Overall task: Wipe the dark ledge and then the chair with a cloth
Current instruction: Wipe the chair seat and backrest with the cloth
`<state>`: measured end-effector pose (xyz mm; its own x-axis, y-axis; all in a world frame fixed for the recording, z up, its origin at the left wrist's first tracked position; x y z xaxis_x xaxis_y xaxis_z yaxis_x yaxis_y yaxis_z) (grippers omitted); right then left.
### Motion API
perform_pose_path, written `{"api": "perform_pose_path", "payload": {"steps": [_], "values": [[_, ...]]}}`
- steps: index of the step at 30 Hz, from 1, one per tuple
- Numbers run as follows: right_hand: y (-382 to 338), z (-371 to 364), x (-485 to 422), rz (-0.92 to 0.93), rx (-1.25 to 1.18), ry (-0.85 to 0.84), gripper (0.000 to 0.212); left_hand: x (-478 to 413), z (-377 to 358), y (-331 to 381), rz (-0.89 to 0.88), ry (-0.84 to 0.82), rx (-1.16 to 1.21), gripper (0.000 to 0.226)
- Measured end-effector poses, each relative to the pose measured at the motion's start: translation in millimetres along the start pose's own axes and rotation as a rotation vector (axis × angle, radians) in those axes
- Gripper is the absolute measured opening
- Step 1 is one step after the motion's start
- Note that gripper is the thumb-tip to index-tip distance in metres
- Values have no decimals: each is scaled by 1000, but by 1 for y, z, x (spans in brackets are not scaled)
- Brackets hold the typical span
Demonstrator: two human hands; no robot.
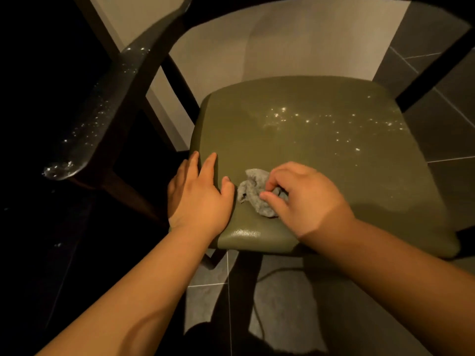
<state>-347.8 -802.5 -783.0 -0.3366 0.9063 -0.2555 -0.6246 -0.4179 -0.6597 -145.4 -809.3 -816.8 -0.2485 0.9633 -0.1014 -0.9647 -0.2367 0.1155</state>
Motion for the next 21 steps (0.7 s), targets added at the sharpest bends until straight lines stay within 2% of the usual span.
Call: {"api": "perform_pose_path", "payload": {"steps": [1,3,8,13,16,21], "values": [[1,-4,0,-5,45,-7,13,1,1,0,-2,-8,0,64],[0,-6,0,-18,96,-27,15,2,3,1,-11,-26,7,64],[-6,-3,9,-70,150,-56,48,6,6,2,-18,-29,35,63],[-2,-10,13,-66,178,-141,63,13,7,10,-235,46,113,52],[-3,-23,15,-58,221,-240,65,13,7,10,-256,63,119,49],[0,-19,18,-188,530,-208,82,13,8,11,-246,89,139,48]]}}
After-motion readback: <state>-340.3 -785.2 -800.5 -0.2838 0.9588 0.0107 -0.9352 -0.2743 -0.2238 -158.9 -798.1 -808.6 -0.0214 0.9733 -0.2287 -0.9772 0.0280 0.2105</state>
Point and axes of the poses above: each hand's wrist, its own x-axis away from the middle knuckle, its own z-axis out of the back of the hand, y = z × x, the point moved 6 cm from there along -x, towards the middle knuckle, and after that the axes turned 11 degrees about -x, right-handed, at the moved point
